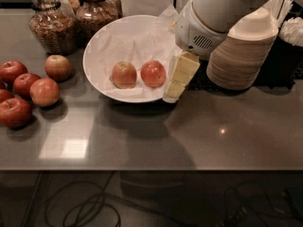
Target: Pick apple from white bowl
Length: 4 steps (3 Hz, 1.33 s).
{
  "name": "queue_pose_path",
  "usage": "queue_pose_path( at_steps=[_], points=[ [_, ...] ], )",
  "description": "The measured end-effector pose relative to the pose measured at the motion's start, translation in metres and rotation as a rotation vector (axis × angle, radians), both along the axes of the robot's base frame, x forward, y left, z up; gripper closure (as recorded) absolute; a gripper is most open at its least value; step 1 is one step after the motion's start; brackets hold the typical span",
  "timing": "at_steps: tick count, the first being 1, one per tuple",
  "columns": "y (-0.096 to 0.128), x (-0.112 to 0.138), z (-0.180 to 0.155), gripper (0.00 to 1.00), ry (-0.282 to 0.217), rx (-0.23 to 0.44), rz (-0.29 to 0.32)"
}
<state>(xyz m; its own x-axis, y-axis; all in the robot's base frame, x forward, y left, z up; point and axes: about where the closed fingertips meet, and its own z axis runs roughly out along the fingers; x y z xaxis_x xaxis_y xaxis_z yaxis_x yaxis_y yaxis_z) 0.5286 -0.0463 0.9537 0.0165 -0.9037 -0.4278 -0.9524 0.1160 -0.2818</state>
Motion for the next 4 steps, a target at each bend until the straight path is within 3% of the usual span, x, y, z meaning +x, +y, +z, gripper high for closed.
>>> queue_pose_path(
  at_steps=[1, 2, 3, 4],
  points=[
    [0.019, 0.029, -0.003, 0.0, -0.024, 0.11, 0.008],
    [0.038, 0.056, 0.003, 0.0, -0.039, 0.173, 0.035],
    [0.063, 0.08, 0.008, 0.0, -0.038, 0.224, 0.075],
    [0.083, 0.097, 0.001, 0.0, 0.002, 0.27, 0.089]
  ],
)
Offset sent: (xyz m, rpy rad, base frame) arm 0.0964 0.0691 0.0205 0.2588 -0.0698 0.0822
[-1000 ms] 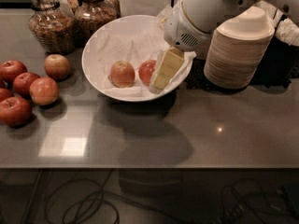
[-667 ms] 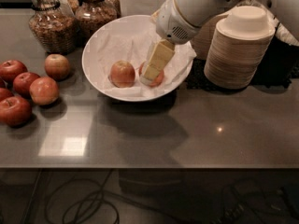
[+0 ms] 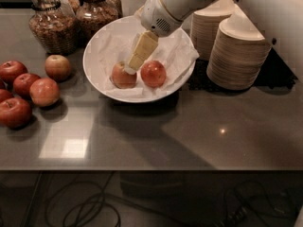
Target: Pick apple from white bowl
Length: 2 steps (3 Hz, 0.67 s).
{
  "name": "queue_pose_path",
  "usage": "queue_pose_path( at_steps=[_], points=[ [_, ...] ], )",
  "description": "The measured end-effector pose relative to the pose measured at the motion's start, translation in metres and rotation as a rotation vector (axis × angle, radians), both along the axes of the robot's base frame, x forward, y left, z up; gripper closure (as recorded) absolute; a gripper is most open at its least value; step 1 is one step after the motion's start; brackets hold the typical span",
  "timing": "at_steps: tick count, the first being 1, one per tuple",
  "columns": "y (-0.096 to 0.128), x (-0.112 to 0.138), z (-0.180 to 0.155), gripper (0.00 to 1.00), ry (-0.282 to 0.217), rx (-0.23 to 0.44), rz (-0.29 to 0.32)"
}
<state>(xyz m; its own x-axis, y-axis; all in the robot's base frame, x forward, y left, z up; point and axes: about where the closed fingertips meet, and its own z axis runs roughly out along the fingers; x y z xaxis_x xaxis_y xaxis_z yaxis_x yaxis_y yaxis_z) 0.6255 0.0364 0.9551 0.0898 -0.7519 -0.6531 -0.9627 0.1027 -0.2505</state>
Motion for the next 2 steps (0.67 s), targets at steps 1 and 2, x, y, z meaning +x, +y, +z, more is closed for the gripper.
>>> queue_pose_path(
  at_steps=[1, 2],
  points=[
    [0.0193, 0.0042, -0.0098, 0.0, 0.061, 0.018, 0.017],
    [0.0257, 0.0016, -0.0192, 0.0, 0.104, 0.018, 0.02]
  ],
)
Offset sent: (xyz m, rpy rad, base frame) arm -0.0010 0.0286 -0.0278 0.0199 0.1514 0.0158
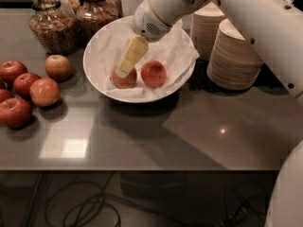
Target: Pick apple from white bowl
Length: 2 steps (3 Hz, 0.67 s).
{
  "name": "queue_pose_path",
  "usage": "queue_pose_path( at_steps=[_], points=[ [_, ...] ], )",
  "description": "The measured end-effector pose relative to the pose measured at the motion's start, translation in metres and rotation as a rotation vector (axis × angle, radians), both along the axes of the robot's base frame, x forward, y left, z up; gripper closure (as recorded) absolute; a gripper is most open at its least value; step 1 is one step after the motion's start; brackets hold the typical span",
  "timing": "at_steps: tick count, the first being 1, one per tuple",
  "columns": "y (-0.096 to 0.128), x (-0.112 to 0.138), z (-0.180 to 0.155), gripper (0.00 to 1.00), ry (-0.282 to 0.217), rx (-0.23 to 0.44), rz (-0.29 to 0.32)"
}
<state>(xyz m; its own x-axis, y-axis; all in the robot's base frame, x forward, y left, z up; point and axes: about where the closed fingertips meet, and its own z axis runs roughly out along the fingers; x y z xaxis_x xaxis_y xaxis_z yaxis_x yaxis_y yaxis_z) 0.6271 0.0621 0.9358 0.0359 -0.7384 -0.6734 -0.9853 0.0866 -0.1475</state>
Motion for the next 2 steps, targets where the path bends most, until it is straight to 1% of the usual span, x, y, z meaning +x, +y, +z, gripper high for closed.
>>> queue_pose_path(
  at_steps=[1, 2],
  points=[
    [0.005, -0.002, -0.007, 0.0, 0.02, -0.003, 0.005],
    [0.017, -0.001, -0.017, 0.0, 0.033, -0.015, 0.018]
  ],
)
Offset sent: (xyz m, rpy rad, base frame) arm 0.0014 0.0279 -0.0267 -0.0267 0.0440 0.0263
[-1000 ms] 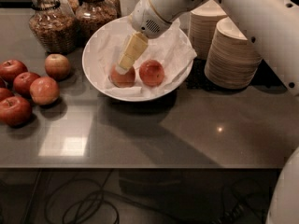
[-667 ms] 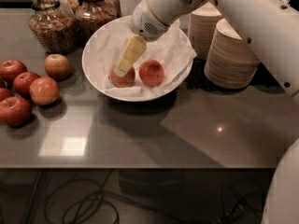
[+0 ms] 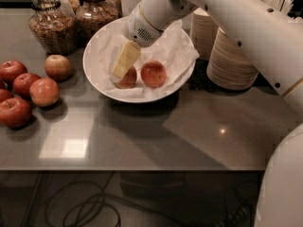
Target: Pick apple from white bowl
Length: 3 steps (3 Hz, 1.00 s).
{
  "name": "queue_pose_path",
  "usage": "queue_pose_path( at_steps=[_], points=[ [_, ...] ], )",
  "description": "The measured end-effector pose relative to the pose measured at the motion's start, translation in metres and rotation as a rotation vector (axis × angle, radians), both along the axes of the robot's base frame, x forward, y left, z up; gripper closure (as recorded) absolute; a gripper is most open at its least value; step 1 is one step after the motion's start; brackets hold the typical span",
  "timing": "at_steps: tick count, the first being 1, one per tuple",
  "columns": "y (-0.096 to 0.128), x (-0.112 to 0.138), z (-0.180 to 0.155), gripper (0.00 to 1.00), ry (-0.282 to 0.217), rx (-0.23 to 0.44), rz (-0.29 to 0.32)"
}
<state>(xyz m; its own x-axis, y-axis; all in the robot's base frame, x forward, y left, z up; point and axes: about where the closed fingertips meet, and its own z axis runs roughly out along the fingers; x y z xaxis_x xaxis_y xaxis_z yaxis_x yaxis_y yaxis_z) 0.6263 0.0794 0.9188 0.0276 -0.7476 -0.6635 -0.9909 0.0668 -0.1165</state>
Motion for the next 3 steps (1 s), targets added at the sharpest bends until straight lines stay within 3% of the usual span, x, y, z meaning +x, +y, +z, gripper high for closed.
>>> queue_pose_path(
  at_steps=[1, 2, 3],
  points=[
    [0.006, 0.004, -0.011, 0.0, -0.005, -0.02, 0.0],
    [0.008, 0.008, -0.022, 0.1, -0.008, -0.046, -0.008],
    [0.002, 0.014, -0.034, 0.33, -0.009, -0.071, -0.022]
  ],
)
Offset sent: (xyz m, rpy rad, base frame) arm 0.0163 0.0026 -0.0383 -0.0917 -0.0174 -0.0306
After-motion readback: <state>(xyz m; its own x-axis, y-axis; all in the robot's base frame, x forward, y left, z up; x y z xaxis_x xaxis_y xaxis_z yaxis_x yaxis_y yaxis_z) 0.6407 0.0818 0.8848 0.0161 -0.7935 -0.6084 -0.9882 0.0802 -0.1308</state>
